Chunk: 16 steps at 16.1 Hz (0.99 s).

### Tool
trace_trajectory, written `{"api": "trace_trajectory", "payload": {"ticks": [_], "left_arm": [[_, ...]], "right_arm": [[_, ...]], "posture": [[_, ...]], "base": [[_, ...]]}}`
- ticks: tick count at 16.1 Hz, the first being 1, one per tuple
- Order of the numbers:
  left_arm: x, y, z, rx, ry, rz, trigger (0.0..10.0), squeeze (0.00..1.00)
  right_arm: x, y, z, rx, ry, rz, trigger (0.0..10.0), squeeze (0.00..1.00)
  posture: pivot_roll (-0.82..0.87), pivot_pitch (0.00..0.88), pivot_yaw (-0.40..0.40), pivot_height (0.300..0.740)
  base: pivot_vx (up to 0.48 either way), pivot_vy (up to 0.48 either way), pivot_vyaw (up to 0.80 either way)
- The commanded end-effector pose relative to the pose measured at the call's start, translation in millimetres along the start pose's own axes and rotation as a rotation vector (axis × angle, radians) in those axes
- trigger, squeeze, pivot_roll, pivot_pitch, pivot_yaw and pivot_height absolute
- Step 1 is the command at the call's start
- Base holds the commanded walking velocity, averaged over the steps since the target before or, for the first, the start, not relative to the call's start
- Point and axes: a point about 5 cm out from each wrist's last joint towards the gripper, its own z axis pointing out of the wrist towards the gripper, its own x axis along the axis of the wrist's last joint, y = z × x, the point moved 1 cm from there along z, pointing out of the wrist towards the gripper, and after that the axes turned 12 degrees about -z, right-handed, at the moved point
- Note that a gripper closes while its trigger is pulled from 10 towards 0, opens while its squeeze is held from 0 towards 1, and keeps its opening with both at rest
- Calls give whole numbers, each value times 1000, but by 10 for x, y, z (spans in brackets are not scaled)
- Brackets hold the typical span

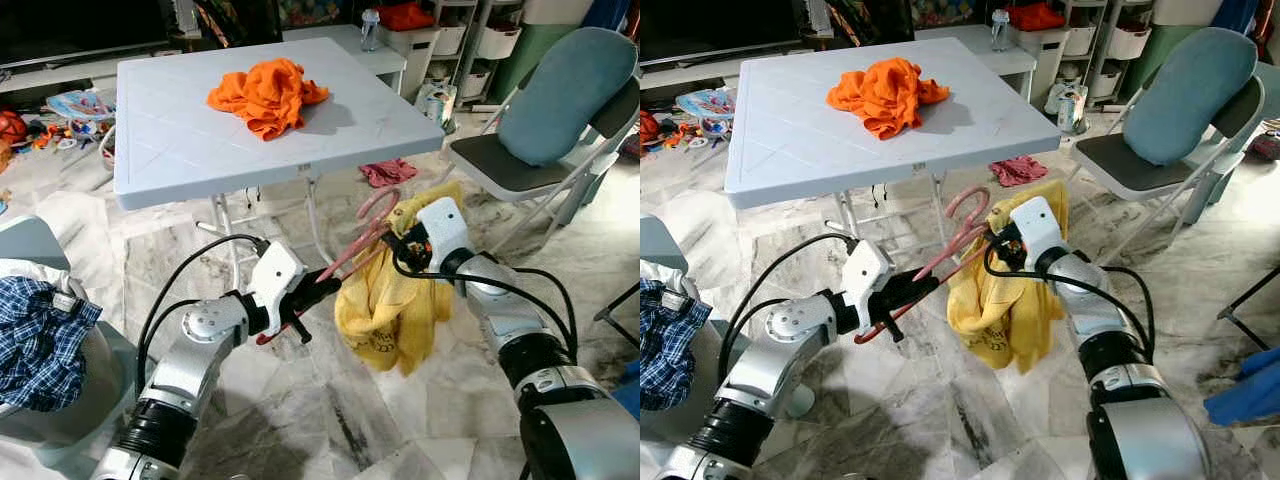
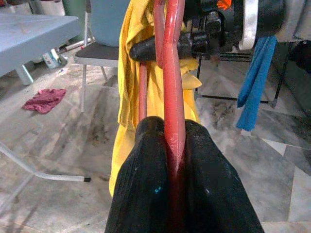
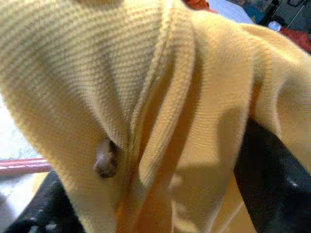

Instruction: Hang hanger

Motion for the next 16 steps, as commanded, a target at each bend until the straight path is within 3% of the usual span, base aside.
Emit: {"api": "trace_trajectory", "payload": {"ticks": [1, 5, 11, 16], "left_arm": [[120, 18, -10, -10, 46, 26, 0, 0], [117, -21, -27, 6, 33, 41, 0, 0], [127, -41, -31, 13, 31, 48, 0, 0], [141, -33, -49, 11, 54, 26, 0, 0]], "right_arm": [[-23, 61, -38, -5, 3, -2, 0, 0], [-6, 33, -92, 81, 71, 32, 0, 0], [-129, -53, -216, 219, 73, -14, 0, 0], [-164, -62, -232, 211, 70, 11, 0, 0]], "posture": [[-71, 0, -9, 740], [-71, 0, -9, 740], [-72, 0, -8, 740], [-60, 0, -15, 740]], "base": [[0, 0, 0], [0, 0, 0], [0, 0, 0], [0, 0, 0]]}}
